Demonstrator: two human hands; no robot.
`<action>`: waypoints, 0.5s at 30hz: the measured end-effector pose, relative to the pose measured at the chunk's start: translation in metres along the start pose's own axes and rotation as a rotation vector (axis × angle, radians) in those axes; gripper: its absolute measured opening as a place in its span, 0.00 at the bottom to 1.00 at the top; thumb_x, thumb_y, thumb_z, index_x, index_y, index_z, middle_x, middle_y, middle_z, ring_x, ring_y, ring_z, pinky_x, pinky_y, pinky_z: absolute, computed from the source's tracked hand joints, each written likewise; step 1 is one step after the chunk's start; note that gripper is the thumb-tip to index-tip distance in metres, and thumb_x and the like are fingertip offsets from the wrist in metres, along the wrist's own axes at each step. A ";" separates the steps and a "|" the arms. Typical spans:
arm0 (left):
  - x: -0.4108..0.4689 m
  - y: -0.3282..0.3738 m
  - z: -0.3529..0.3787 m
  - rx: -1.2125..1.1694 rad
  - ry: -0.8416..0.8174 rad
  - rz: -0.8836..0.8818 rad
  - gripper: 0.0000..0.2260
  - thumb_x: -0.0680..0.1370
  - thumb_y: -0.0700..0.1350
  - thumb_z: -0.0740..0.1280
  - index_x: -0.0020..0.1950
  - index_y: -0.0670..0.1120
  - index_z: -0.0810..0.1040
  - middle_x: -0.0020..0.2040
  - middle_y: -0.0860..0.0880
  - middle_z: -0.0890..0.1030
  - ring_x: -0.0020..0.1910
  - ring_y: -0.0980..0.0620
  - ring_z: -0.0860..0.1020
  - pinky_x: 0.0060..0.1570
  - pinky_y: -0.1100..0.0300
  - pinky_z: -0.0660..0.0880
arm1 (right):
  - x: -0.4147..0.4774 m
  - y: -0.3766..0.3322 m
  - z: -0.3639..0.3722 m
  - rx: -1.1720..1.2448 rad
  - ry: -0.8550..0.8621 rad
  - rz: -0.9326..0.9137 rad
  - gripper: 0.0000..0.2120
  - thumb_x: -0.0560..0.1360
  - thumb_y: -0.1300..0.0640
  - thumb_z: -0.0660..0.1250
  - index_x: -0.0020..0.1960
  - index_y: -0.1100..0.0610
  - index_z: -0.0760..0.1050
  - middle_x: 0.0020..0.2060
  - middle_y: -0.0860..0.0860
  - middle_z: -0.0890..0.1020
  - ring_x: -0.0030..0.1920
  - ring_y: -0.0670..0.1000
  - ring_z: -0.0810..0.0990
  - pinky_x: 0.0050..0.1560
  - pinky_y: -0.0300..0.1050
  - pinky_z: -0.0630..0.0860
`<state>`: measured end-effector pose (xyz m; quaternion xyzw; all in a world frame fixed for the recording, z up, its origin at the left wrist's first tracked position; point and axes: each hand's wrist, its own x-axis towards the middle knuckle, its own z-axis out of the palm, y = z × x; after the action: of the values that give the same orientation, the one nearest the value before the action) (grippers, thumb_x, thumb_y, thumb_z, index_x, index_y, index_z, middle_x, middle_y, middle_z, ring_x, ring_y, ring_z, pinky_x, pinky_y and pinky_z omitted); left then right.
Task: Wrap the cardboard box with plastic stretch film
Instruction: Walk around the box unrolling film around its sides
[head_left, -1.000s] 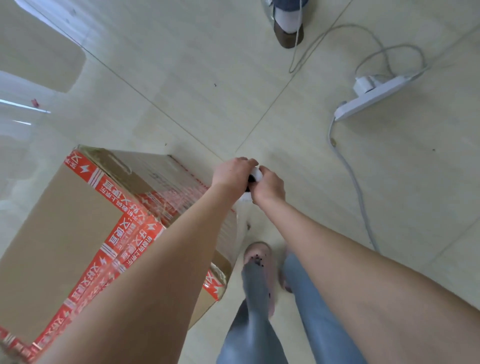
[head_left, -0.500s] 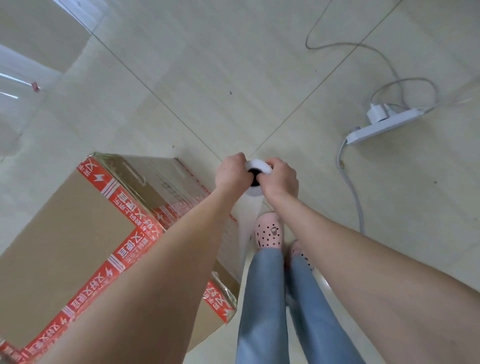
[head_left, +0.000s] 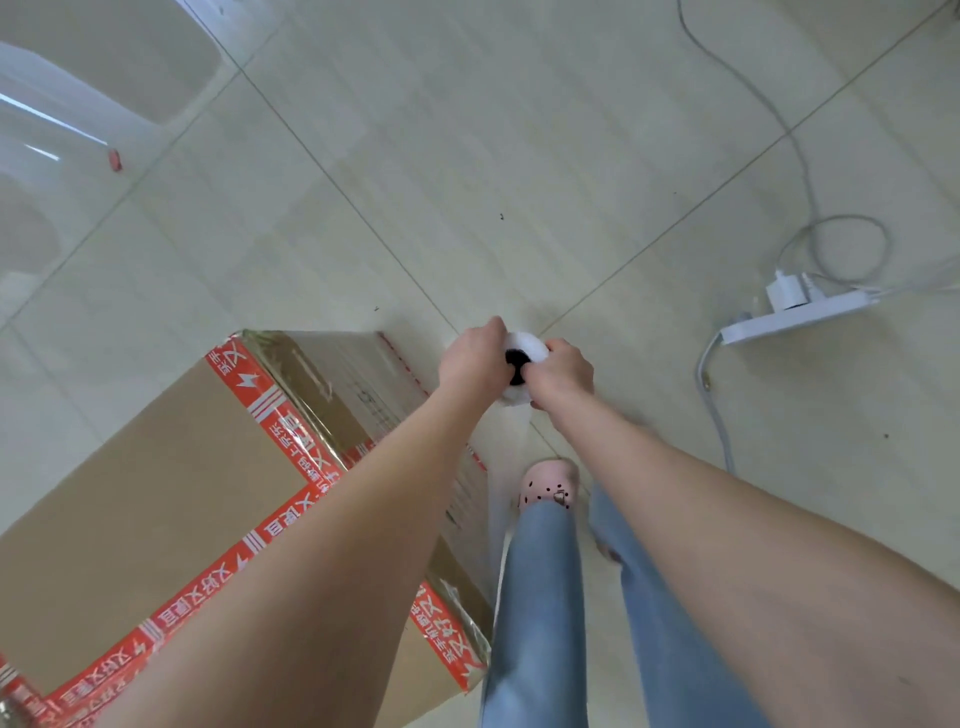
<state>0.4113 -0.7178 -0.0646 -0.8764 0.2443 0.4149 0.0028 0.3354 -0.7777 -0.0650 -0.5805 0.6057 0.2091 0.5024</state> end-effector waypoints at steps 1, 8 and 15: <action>0.003 0.002 -0.004 0.067 0.000 0.058 0.15 0.75 0.41 0.63 0.61 0.44 0.69 0.53 0.44 0.78 0.50 0.43 0.77 0.38 0.55 0.68 | 0.000 -0.002 0.002 -0.009 -0.004 -0.004 0.14 0.72 0.61 0.62 0.56 0.55 0.74 0.52 0.56 0.80 0.48 0.59 0.80 0.50 0.53 0.79; 0.016 0.000 -0.019 0.279 0.050 0.161 0.11 0.74 0.39 0.61 0.56 0.44 0.74 0.51 0.44 0.76 0.47 0.41 0.78 0.35 0.55 0.65 | 0.011 -0.018 0.004 -0.163 -0.025 -0.054 0.15 0.72 0.56 0.66 0.57 0.55 0.70 0.52 0.54 0.79 0.44 0.54 0.74 0.41 0.43 0.66; 0.024 -0.004 -0.027 -0.028 0.131 -0.035 0.09 0.73 0.40 0.61 0.52 0.42 0.74 0.45 0.42 0.78 0.43 0.42 0.76 0.33 0.57 0.65 | 0.022 -0.047 -0.009 -0.430 0.078 -0.192 0.14 0.70 0.54 0.67 0.55 0.49 0.73 0.51 0.51 0.81 0.52 0.56 0.78 0.41 0.42 0.65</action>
<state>0.4460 -0.7299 -0.0653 -0.9057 0.2228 0.3601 -0.0183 0.3788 -0.8071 -0.0643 -0.7365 0.5084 0.2620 0.3611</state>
